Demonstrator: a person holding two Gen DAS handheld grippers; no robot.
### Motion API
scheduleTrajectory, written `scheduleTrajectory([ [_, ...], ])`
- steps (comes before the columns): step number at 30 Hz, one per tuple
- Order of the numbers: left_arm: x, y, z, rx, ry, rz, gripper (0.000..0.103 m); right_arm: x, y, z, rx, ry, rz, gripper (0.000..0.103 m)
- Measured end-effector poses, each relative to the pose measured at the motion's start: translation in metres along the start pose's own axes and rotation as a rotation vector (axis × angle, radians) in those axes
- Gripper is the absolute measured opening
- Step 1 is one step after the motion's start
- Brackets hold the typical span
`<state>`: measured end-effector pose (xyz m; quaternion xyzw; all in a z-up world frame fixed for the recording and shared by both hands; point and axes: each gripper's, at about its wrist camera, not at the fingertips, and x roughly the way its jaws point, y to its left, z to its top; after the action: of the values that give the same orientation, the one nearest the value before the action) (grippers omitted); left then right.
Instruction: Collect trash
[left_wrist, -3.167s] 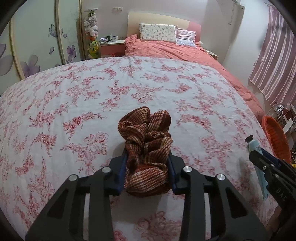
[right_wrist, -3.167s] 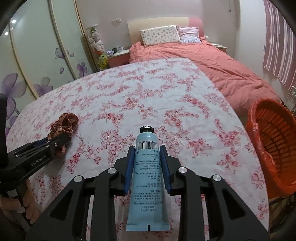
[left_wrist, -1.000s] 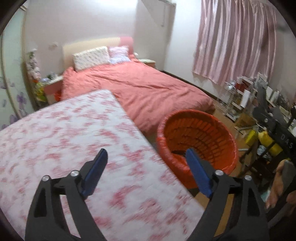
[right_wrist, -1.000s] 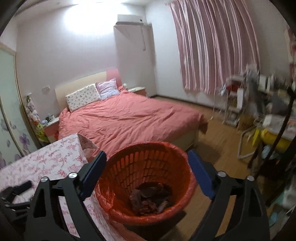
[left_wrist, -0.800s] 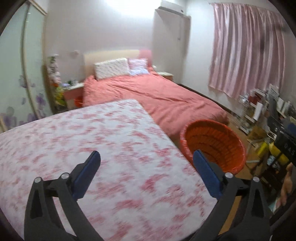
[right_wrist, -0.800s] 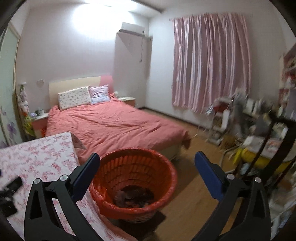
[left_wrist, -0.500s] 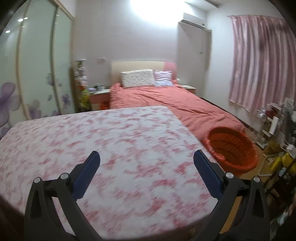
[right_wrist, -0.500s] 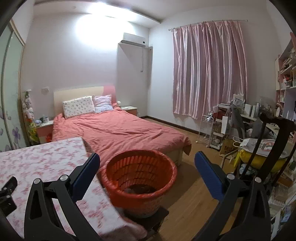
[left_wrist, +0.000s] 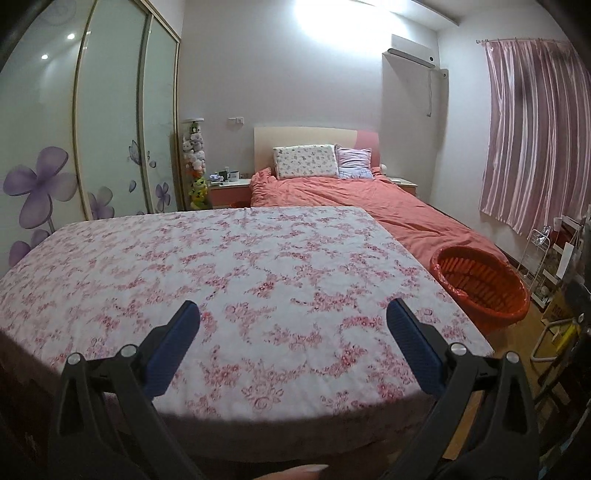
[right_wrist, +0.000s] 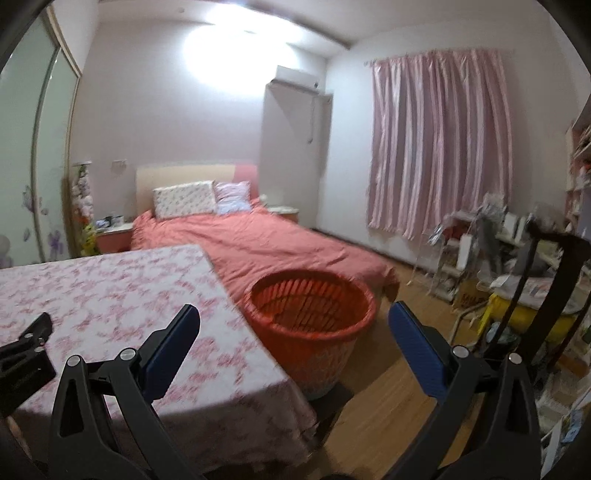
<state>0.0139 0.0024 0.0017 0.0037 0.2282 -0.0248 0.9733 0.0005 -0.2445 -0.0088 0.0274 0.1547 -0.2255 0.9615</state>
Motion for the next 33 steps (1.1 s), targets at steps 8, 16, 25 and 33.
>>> scheduleTrajectory([
  [8, -0.008, 0.001, -0.008, -0.002, 0.002, 0.009, 0.099, 0.006, 0.003, -0.003, 0.003, 0.125, 0.014, 0.101],
  [16, -0.009, -0.002, -0.012, 0.001, 0.038, -0.003, 0.099, 0.009, 0.003, -0.018, 0.025, 0.228, 0.01, 0.101],
  [25, -0.008, -0.004, -0.013, -0.002, 0.071, 0.023, 0.099, 0.01, -0.003, -0.019, 0.05, 0.269, 0.0, 0.101],
  [33, -0.012, -0.008, -0.012, 0.007, 0.071, 0.039, 0.099, 0.007, -0.001, -0.015, 0.026, 0.26, -0.041, 0.101],
])
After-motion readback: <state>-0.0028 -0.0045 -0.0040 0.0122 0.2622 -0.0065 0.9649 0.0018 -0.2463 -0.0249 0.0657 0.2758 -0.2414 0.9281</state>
